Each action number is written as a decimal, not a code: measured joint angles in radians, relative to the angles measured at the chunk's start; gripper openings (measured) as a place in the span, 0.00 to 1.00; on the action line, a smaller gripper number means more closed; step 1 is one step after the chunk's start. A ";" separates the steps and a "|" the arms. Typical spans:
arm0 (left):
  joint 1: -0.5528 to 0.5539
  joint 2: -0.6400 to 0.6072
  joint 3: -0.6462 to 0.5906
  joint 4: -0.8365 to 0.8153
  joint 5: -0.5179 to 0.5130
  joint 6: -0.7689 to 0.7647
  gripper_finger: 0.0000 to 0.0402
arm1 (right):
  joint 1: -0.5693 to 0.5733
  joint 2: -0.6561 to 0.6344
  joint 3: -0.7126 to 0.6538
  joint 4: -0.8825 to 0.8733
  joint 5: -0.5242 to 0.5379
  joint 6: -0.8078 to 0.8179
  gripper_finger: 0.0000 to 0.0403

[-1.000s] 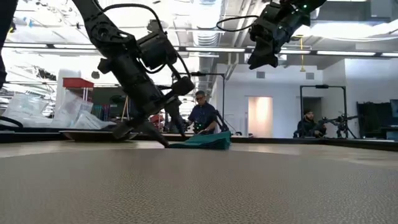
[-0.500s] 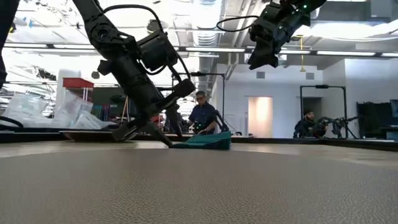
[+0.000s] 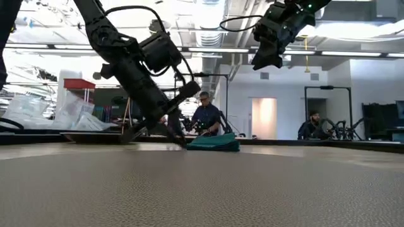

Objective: Set table place
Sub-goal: Move the blue table napkin to the left side of the table

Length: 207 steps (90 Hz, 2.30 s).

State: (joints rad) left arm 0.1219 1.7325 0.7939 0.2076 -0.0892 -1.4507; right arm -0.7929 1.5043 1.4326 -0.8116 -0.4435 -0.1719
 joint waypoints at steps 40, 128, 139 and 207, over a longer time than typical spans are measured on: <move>0.003 -0.218 0.002 0.206 -0.153 0.058 0.00 | 0.000 0.000 0.000 -0.046 0.000 -0.002 0.29; -0.427 -0.380 0.003 -0.999 -0.282 -0.552 0.00 | 0.063 -0.015 0.000 -0.064 0.000 -0.003 0.29; -0.494 -0.380 0.003 -1.128 -0.282 -0.685 0.00 | 0.063 -0.015 0.000 -0.062 0.000 -0.003 0.29; -0.692 -0.381 0.002 -1.413 -0.105 -0.818 0.00 | 0.088 -0.015 0.000 -0.055 0.002 0.015 0.29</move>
State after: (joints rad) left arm -0.5700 1.3518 0.7963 -1.2054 -0.1946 -2.2685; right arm -0.7049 1.4892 1.4326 -0.8665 -0.4419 -0.1568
